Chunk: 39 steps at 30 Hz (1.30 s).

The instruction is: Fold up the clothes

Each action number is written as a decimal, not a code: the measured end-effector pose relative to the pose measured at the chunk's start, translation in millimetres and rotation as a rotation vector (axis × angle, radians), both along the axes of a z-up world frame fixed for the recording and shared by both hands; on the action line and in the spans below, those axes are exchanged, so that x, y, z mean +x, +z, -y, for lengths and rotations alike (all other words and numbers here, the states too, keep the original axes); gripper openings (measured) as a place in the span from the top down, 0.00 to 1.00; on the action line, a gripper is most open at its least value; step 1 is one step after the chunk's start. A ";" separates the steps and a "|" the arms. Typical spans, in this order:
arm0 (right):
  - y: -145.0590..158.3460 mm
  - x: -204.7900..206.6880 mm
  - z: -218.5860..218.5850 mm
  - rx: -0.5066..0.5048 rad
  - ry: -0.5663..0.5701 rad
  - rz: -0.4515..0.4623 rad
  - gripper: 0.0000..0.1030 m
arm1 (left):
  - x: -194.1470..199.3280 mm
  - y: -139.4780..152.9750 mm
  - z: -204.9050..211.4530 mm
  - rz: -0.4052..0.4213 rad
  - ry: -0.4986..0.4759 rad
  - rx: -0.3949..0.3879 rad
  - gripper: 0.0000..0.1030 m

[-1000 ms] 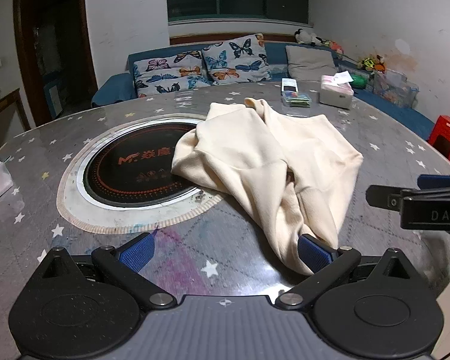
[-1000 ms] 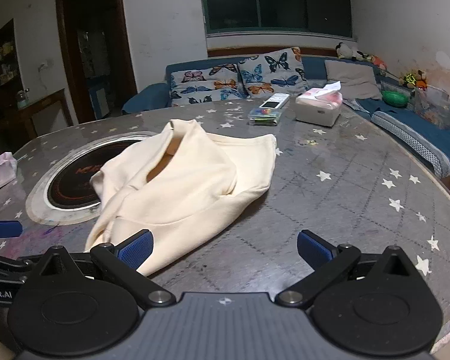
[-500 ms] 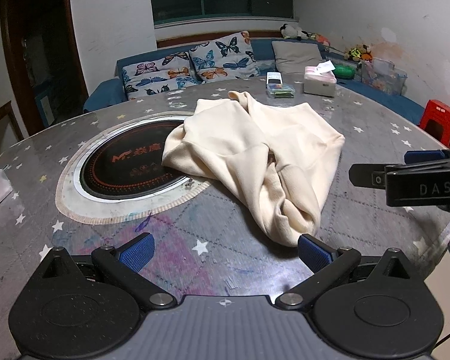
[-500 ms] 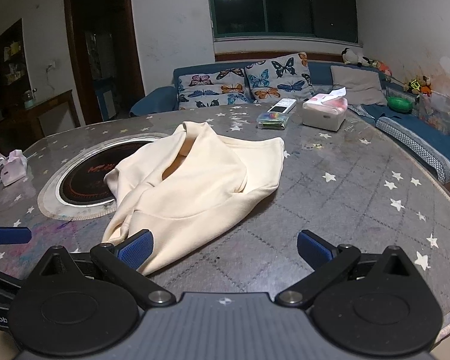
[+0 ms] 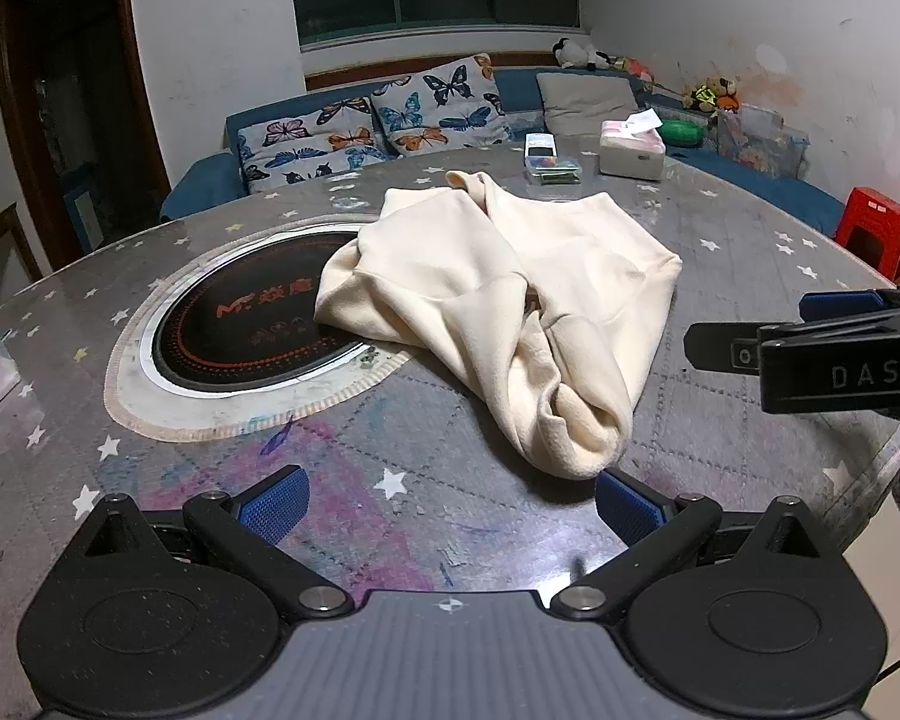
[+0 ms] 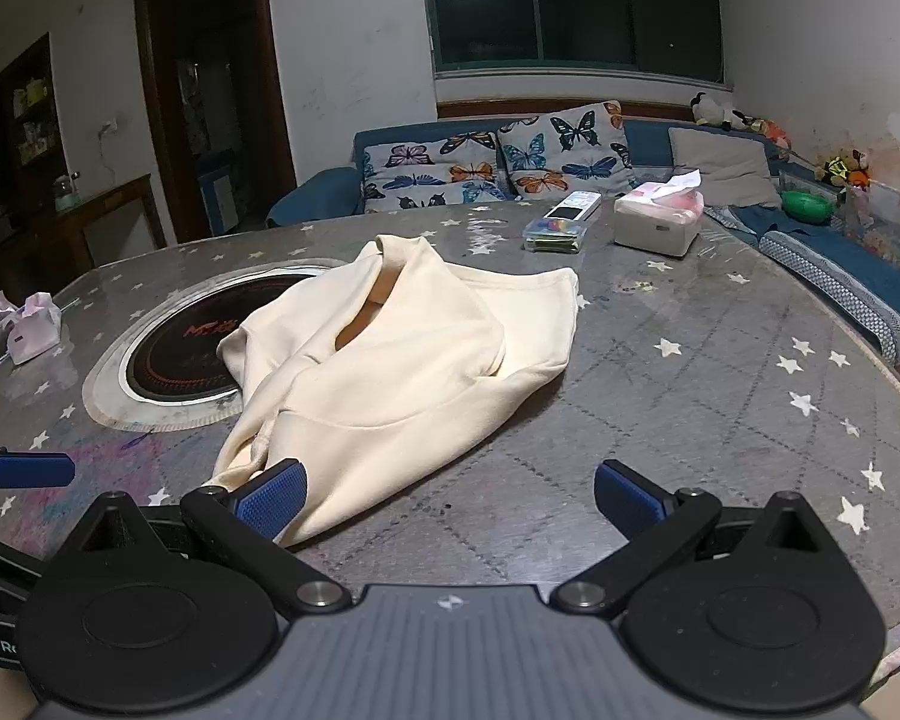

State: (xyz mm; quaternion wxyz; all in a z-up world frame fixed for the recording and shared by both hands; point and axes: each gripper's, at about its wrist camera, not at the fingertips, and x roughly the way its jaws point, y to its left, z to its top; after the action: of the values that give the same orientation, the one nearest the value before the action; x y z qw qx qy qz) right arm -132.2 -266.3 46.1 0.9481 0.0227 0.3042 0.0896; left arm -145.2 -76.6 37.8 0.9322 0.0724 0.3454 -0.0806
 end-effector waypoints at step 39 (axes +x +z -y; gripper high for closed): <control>1.2 20.5 -6.7 0.002 0.026 -0.019 0.00 | 19.0 4.5 0.9 -0.013 -0.018 -0.003 0.00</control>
State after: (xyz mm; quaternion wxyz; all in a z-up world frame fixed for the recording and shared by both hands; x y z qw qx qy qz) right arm -111.7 -259.6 47.3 0.9439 0.0206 0.3134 0.1019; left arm -126.2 -77.5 42.3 0.9292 0.0735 0.3508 -0.0900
